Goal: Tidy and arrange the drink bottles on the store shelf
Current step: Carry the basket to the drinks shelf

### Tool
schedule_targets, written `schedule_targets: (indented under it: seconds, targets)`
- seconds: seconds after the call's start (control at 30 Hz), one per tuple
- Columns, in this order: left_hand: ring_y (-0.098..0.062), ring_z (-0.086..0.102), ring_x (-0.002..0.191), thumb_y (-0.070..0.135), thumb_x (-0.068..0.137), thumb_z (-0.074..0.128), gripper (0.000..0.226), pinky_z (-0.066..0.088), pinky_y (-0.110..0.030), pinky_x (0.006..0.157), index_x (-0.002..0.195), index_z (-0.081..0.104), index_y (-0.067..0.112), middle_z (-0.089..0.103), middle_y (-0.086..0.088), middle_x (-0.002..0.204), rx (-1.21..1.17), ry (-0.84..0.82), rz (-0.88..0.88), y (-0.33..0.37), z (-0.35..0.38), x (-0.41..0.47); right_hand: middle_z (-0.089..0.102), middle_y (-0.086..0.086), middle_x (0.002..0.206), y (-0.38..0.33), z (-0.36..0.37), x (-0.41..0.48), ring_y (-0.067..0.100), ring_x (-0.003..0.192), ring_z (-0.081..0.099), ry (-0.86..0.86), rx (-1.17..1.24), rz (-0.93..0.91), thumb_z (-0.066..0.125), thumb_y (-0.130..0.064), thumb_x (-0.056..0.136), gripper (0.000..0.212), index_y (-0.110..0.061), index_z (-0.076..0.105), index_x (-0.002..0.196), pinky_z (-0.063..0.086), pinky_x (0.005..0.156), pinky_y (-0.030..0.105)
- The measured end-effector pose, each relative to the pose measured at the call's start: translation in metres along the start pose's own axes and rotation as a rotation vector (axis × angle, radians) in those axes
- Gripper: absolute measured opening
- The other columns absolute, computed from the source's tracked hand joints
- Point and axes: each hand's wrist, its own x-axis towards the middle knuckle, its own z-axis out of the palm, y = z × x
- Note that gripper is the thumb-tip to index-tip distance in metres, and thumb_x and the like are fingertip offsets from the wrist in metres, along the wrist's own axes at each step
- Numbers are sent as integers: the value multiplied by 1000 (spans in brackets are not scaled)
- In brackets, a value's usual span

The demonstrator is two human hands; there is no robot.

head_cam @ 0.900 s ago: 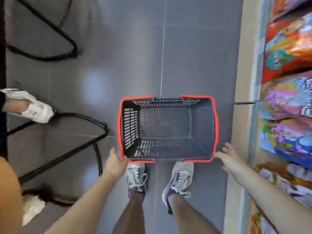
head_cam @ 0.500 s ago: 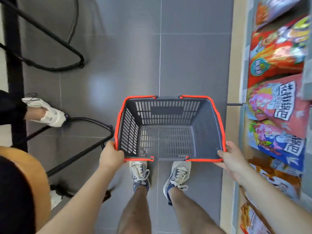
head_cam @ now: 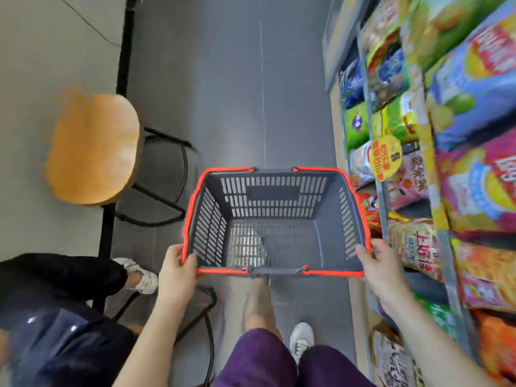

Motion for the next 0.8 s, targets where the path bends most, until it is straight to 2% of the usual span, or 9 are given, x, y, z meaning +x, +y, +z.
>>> schedule_targets:
  seconds: [0.13, 0.23, 0.27, 0.33, 0.37, 0.47, 0.57, 0.7, 0.8]
  targets:
    - [-40, 66, 94, 31, 91, 59, 5, 53, -62, 86, 87, 56, 30, 66, -13, 93, -53, 8, 51, 82, -34, 22, 58, -9, 64, -112, -6, 19, 6, 63, 56, 48, -67, -125, 55, -15, 98, 20, -4, 56, 81, 38, 55, 20]
    - [-36, 67, 85, 47, 82, 57, 8, 55, -61, 82, 82, 56, 39, 66, -11, 90, -43, 29, 96, 139, -57, 47, 50, -13, 55, -190, -9, 40, -9, 56, 54, 99, -118, -225, 57, -17, 97, 23, -10, 51, 76, 34, 55, 8]
    - [-32, 68, 80, 45, 86, 57, 7, 56, -60, 80, 80, 56, 42, 66, -8, 88, -44, 39, 121, 158, -62, 56, 51, -15, 56, -212, -9, 48, -6, 57, 53, 102, -116, -242, 57, -19, 97, 22, -15, 50, 77, 36, 58, 11]
    - [-24, 66, 69, 37, 96, 57, 17, 58, -58, 75, 79, 56, 41, 63, -3, 82, -70, 59, 161, 198, -70, 75, 60, -16, 68, -250, -9, 66, 3, 62, 54, 94, -93, -239, 56, -26, 98, 17, -21, 53, 82, 43, 67, 31]
    - [-22, 65, 68, 35, 98, 56, 17, 59, -55, 73, 81, 55, 37, 63, -3, 82, -91, 57, 177, 219, -71, 83, 63, -16, 71, -267, -10, 77, 6, 63, 54, 88, -87, -238, 55, -28, 98, 14, -20, 56, 87, 43, 66, 34]
    - [-20, 66, 72, 33, 102, 50, 17, 59, -38, 62, 89, 54, 23, 67, -10, 91, -128, 41, 218, 280, -70, 111, 64, -19, 68, -310, -9, 114, 25, 70, 65, 61, -74, -237, 54, -28, 98, 19, -10, 59, 98, 49, 66, 40]
    - [-17, 65, 75, 30, 104, 44, 23, 54, -24, 55, 102, 54, 9, 66, -5, 90, -146, 53, 235, 334, -65, 143, 68, -17, 63, -353, -6, 157, 41, 72, 65, 21, -44, -242, 55, -24, 98, 15, -11, 59, 91, 48, 59, 35]
    - [-28, 68, 89, 23, 105, 43, 21, 59, -36, 67, 114, 54, 6, 66, -13, 100, -188, 81, 243, 403, -58, 181, 72, -4, 78, -425, -2, 221, 32, 84, 67, -55, -23, -292, 57, -10, 96, 9, -2, 59, 92, 49, 78, 42]
    - [-34, 66, 92, 14, 104, 44, 15, 58, -42, 70, 114, 54, 11, 67, -17, 103, -217, 113, 280, 455, -59, 210, 73, 16, 88, -479, 0, 262, 42, 92, 64, -106, 37, -255, 60, -4, 93, 12, 7, 56, 96, 48, 88, 54]
